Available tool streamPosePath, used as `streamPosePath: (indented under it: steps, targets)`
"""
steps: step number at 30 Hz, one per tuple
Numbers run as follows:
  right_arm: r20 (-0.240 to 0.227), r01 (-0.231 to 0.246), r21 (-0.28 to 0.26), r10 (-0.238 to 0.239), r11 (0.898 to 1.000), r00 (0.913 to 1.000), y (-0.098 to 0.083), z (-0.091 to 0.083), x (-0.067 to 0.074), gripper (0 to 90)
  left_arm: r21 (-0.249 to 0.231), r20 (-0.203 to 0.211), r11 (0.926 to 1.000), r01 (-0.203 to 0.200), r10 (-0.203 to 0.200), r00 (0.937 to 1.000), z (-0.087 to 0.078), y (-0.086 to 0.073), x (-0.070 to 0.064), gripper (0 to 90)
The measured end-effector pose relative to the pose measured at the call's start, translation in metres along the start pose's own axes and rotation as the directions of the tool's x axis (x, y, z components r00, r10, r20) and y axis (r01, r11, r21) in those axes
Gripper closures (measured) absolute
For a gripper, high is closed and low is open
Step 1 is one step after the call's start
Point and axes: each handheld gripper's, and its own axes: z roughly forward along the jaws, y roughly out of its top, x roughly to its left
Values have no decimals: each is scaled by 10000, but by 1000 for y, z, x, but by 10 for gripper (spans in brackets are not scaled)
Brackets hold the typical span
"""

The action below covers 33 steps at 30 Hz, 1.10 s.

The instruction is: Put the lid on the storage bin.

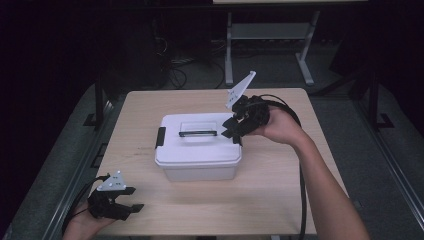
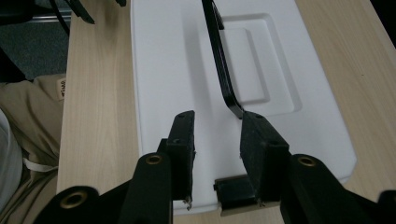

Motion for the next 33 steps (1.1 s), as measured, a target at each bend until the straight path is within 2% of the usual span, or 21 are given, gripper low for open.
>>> streamPosePath:
  steps: [33]
  targets:
    - [419,-718,0,717,9974,9965,-41,-22,7,606,96,-47,9999,36,-35,10000,2,0,0,331]
